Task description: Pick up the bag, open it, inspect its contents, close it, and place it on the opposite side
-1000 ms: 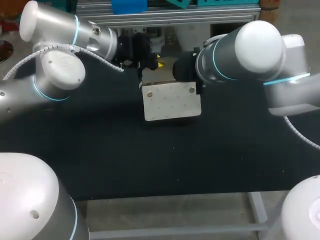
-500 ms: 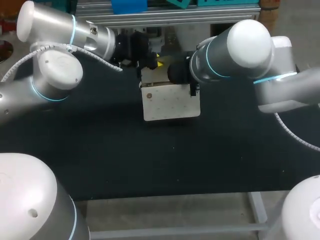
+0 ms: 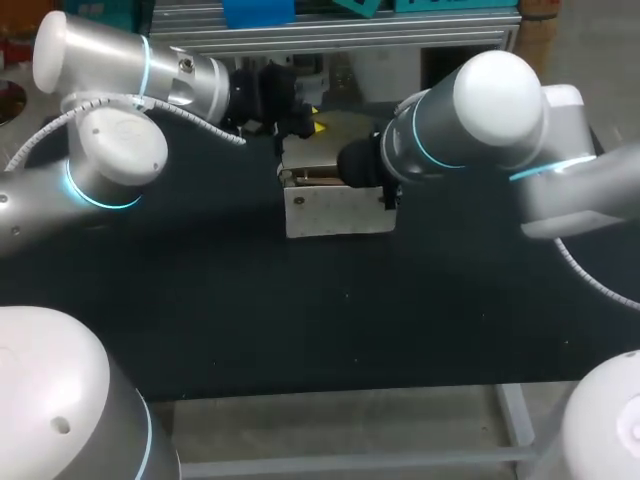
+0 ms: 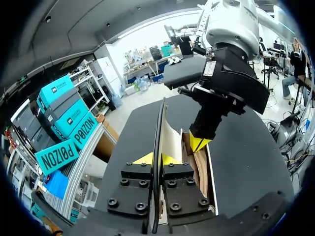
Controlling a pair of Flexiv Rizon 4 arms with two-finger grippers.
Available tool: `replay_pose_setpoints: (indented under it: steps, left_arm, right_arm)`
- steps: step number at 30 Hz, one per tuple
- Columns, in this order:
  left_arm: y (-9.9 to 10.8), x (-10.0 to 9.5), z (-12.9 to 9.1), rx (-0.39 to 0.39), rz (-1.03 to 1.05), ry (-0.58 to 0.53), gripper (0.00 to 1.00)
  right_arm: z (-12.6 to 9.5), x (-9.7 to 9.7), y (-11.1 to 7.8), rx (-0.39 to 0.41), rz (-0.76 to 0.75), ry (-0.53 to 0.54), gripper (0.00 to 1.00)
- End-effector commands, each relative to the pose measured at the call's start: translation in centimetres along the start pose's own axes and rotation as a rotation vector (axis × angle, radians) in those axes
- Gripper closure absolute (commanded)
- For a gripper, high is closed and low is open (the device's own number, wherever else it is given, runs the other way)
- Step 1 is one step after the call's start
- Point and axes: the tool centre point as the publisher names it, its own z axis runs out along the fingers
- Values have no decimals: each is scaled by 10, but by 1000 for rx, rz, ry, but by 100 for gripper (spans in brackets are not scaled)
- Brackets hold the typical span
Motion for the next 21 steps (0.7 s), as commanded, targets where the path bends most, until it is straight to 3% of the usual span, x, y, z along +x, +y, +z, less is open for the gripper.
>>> replay_pose_setpoints:
  steps: [1,14,21]
  left_arm:
    - [-2,0,-3,6,3,-6,100]
    - [-8,14,-5,20,47,22,100]
    - [-10,17,-5,16,68,25,100]
  right_arm:
    - [1,4,-1,1,-6,14,100]
    - [18,-11,-3,9,-11,45,100]
    - [28,-7,3,-7,-56,91,100]
